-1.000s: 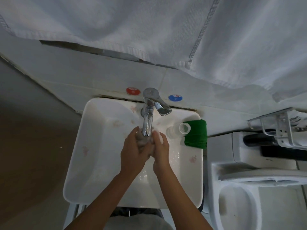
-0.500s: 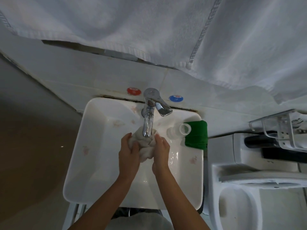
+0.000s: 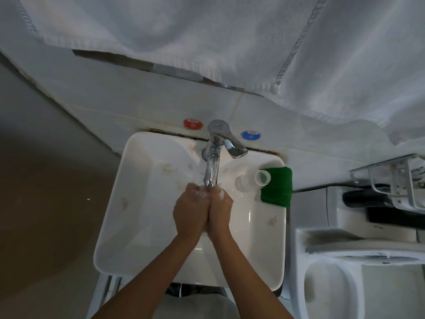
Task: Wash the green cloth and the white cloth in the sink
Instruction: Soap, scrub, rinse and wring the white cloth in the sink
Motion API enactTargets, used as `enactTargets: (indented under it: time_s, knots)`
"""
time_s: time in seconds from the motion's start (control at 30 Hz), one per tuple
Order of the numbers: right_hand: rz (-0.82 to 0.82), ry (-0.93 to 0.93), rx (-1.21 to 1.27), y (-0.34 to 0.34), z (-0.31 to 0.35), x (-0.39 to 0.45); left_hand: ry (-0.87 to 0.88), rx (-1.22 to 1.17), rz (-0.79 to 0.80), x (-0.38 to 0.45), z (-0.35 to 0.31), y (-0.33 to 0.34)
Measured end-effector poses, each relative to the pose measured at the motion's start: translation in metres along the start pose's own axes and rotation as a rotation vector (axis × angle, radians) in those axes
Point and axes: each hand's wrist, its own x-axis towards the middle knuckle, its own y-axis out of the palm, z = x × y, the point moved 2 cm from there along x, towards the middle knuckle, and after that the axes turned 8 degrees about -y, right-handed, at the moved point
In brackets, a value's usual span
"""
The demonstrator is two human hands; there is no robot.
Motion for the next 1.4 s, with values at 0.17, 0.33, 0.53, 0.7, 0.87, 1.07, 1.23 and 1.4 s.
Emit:
enactTargets:
  time_s: [0.17,0.33,0.53,0.7,0.87,1.07,1.23,1.4]
  knots:
    - [-0.062,0.039,-0.033,-0.001,0.002,0.003,0.126,-0.018,-0.008,0.006,-0.003,0.000]
    - [-0.101,0.058,-0.001,-0.005,0.004,0.005,0.120,-0.150,0.060,0.003,-0.002,0.003]
    - [-0.205,0.235,0.252,-0.016,0.003,0.014,0.041,-0.481,0.236,0.004,0.011,-0.002]
    - [-0.070,0.175,0.153,-0.015,0.004,0.011,0.018,-0.561,0.223,-0.001,0.016,0.000]
    - [0.282,0.054,-0.026,-0.018,0.011,-0.002,0.036,-0.493,0.150,0.005,0.018,-0.012]
    - [0.395,0.016,-0.050,-0.034,0.018,0.008,0.047,-0.469,0.241,0.014,0.018,-0.015]
    - [0.367,0.045,-0.026,-0.031,0.019,0.009,0.072,-0.399,0.330,0.025,0.005,-0.017]
    - [0.343,0.041,0.042,-0.021,0.015,0.006,-0.075,-0.514,0.196,0.028,0.002,-0.017]
